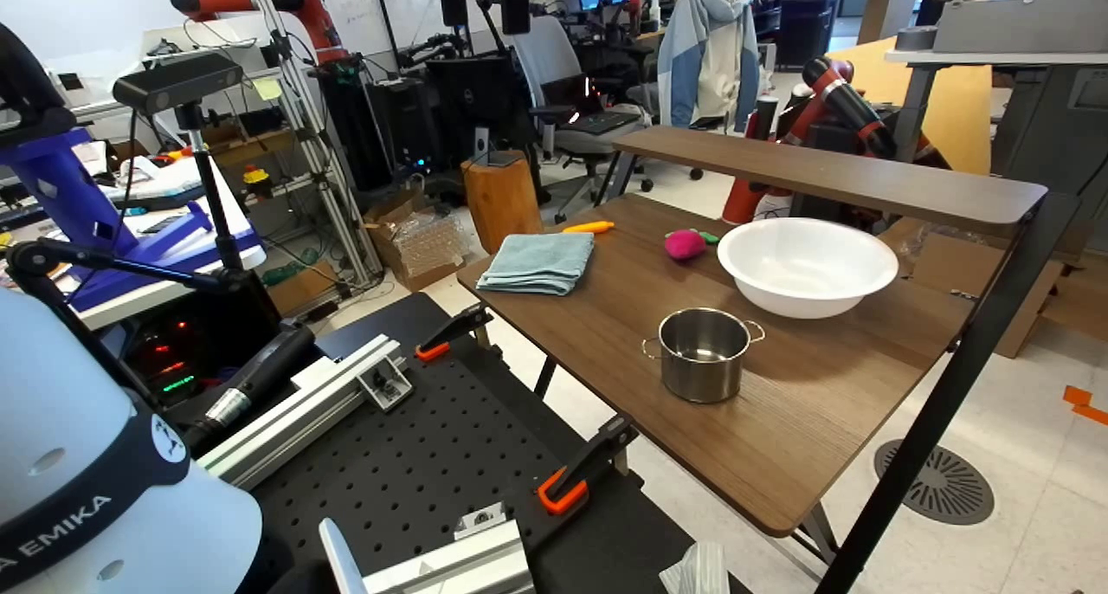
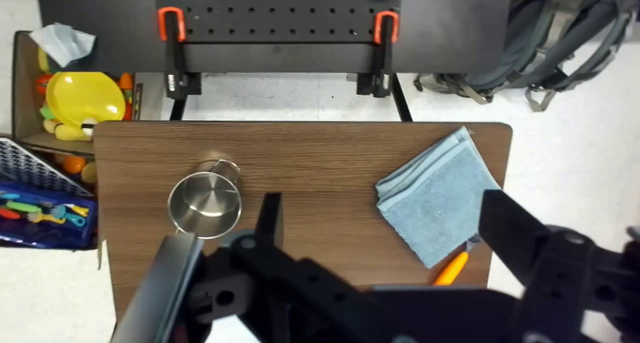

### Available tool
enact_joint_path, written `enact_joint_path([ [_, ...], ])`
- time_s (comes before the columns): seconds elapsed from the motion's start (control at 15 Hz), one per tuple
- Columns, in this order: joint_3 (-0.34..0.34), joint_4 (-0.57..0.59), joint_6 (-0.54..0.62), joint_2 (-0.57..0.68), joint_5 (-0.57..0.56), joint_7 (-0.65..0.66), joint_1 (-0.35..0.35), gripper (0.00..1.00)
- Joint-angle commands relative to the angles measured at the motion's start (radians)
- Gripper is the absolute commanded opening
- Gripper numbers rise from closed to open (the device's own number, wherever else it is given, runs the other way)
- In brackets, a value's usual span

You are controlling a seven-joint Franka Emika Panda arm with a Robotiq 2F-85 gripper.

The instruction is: Move the fork to the right slightly near the silver bowl

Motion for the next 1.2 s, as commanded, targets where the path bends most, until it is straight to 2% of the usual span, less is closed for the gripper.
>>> enact_joint_path([
  [0.0,0.051,0.068,0.082,0.124,0.091,0.154,0.015,1.00],
  [0.2,0.122,0.125,0.208,0.242,0.098,0.317,0.024,1.00],
  [0.53,0.202,0.254,0.393,0.475,0.020,0.579,0.056,1.00],
  [0.8,0.176,0.393,0.480,0.677,-0.108,0.765,0.116,1.00],
  [1.13,0.100,0.566,0.497,0.891,-0.207,0.914,0.214,1.00],
])
